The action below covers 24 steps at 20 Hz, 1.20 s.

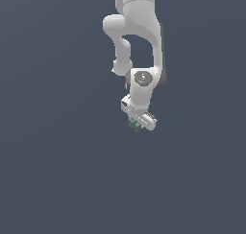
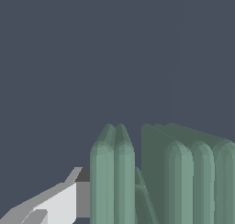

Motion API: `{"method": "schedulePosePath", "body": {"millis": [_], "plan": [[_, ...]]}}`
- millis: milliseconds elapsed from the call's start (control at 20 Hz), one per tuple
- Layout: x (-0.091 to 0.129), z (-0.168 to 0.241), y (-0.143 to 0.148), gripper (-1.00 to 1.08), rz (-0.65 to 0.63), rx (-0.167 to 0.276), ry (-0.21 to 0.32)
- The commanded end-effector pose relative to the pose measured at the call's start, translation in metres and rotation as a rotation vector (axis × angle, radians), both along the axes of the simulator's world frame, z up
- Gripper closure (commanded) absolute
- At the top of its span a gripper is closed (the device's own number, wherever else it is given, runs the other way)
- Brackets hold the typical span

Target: Pick up the object and move it to a goal position.

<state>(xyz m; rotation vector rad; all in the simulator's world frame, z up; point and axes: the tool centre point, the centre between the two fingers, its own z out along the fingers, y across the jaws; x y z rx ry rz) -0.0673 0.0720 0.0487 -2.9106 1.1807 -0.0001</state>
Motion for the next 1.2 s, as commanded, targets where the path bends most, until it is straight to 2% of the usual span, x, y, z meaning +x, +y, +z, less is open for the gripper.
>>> {"method": "schedulePosePath", "body": {"millis": [0, 450, 1150], "plan": [[0.000, 0.008, -0.002, 1.08, 0.000, 0.000, -0.001], [0.000, 0.068, -0.021, 1.08, -0.001, 0.001, -0.001], [0.001, 0.215, -0.066, 1.08, -0.002, 0.000, 0.000]]}}
